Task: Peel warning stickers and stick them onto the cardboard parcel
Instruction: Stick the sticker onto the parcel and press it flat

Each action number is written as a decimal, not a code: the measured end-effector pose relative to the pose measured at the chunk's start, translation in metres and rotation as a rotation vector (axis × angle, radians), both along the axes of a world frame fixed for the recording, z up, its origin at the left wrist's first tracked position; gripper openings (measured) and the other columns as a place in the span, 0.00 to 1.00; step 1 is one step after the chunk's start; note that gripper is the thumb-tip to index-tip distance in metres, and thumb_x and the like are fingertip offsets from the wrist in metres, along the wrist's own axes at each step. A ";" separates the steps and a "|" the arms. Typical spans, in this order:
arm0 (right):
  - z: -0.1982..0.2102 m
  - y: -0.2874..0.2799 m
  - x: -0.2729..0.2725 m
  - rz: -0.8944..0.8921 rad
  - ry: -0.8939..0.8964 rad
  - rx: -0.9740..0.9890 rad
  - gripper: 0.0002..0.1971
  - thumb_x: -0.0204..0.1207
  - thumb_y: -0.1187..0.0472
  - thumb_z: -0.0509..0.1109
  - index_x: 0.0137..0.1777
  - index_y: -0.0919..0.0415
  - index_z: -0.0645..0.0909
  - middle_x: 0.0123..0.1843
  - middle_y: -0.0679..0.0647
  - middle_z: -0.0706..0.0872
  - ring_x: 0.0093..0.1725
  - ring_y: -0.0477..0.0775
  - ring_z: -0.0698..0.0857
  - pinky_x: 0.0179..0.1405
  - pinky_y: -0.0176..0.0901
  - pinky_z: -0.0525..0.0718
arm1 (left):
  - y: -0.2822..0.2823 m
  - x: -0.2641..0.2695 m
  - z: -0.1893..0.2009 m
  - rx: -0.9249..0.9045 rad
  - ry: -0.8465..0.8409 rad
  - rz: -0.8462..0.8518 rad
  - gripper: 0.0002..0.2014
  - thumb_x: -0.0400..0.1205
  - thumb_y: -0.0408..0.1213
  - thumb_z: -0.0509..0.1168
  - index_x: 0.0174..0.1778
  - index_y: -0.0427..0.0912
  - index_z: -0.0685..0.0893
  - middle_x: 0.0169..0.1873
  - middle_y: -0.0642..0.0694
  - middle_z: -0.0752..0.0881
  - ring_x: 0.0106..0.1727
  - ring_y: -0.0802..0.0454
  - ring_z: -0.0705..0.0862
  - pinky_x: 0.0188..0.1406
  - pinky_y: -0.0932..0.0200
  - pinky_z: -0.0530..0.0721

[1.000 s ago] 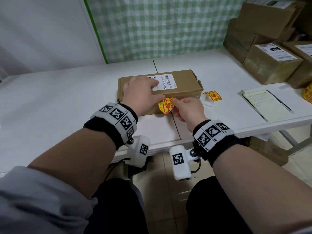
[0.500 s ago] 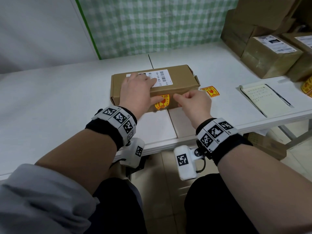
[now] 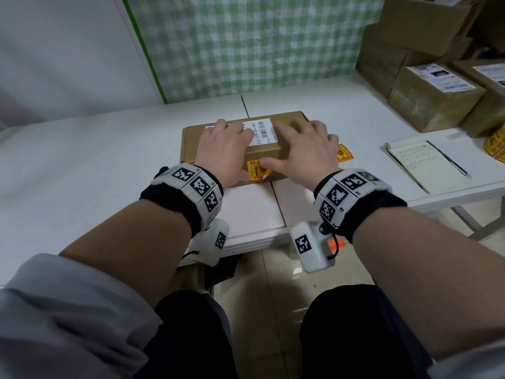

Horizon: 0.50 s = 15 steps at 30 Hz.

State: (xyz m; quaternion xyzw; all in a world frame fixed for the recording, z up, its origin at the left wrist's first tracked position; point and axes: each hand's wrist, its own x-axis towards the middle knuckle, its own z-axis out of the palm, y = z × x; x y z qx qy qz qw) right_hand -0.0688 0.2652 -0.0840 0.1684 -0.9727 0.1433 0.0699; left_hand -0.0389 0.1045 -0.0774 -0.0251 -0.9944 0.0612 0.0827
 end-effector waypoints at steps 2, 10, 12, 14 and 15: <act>0.002 -0.003 -0.008 0.031 -0.027 0.134 0.42 0.65 0.27 0.63 0.79 0.41 0.61 0.78 0.55 0.67 0.77 0.64 0.62 0.69 0.61 0.64 | -0.008 -0.002 0.004 0.023 -0.068 0.005 0.38 0.64 0.56 0.76 0.69 0.52 0.73 0.63 0.45 0.78 0.64 0.41 0.72 0.62 0.42 0.73; -0.005 0.000 -0.020 0.055 -0.020 0.178 0.50 0.61 0.41 0.79 0.80 0.39 0.54 0.79 0.57 0.63 0.73 0.66 0.63 0.62 0.62 0.75 | -0.029 -0.006 0.010 0.112 -0.304 0.141 0.49 0.62 0.71 0.67 0.77 0.73 0.49 0.82 0.39 0.55 0.81 0.32 0.54 0.74 0.25 0.56; -0.006 0.000 -0.020 0.069 -0.017 0.162 0.51 0.60 0.43 0.79 0.81 0.39 0.53 0.79 0.57 0.62 0.73 0.67 0.63 0.60 0.61 0.77 | -0.028 -0.007 0.011 0.117 -0.308 0.208 0.52 0.60 0.75 0.65 0.78 0.72 0.46 0.82 0.39 0.54 0.80 0.32 0.54 0.73 0.27 0.58; -0.003 0.000 -0.021 0.078 -0.045 0.131 0.50 0.62 0.44 0.79 0.81 0.40 0.54 0.80 0.57 0.62 0.73 0.68 0.62 0.62 0.61 0.76 | -0.027 -0.007 0.014 0.161 -0.308 0.254 0.54 0.58 0.75 0.66 0.78 0.70 0.47 0.80 0.41 0.58 0.80 0.35 0.56 0.71 0.28 0.61; 0.000 0.001 -0.021 0.080 -0.071 0.108 0.48 0.63 0.44 0.78 0.81 0.40 0.55 0.80 0.57 0.62 0.74 0.67 0.62 0.64 0.61 0.76 | -0.027 -0.007 0.016 0.181 -0.302 0.259 0.54 0.57 0.75 0.67 0.78 0.69 0.50 0.79 0.42 0.61 0.79 0.36 0.58 0.70 0.30 0.63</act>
